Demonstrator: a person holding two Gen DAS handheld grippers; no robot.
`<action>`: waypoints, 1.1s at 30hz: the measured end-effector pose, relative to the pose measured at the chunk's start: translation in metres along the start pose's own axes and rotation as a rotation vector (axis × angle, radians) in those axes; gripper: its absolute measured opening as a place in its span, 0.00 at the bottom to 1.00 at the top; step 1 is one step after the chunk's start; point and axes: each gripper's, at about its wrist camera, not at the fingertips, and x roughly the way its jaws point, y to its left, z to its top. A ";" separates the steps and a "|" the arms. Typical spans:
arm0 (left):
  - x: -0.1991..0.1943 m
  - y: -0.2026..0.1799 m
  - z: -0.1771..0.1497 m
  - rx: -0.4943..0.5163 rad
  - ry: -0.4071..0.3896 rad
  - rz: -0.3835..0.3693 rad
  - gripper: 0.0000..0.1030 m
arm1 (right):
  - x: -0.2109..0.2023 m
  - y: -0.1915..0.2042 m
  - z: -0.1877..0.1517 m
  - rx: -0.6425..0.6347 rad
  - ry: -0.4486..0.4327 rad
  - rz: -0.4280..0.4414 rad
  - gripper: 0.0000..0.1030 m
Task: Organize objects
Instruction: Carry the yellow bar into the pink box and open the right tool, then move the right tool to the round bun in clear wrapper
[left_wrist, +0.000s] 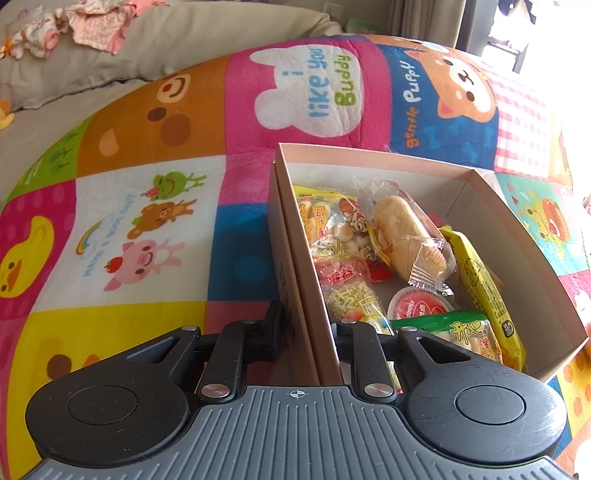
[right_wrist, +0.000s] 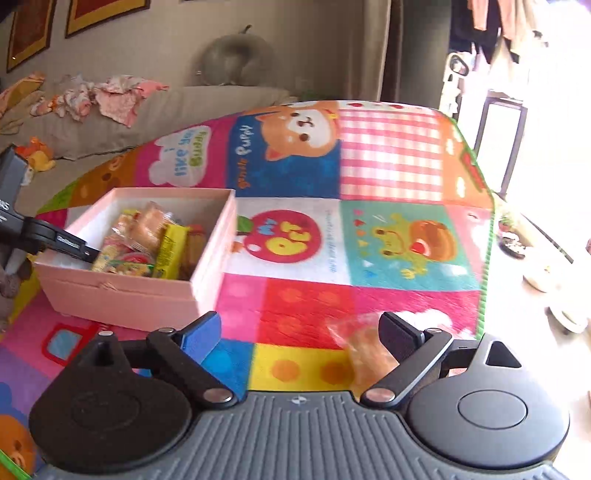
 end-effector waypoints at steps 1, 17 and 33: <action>0.000 0.000 0.000 0.001 0.000 0.000 0.21 | -0.001 -0.005 -0.004 0.004 0.002 -0.031 0.96; 0.000 -0.001 0.000 0.008 0.003 0.002 0.21 | 0.043 -0.038 -0.032 0.183 0.081 -0.086 0.98; 0.000 -0.001 0.000 0.006 0.002 0.002 0.21 | 0.035 -0.022 -0.022 0.116 0.019 -0.075 1.00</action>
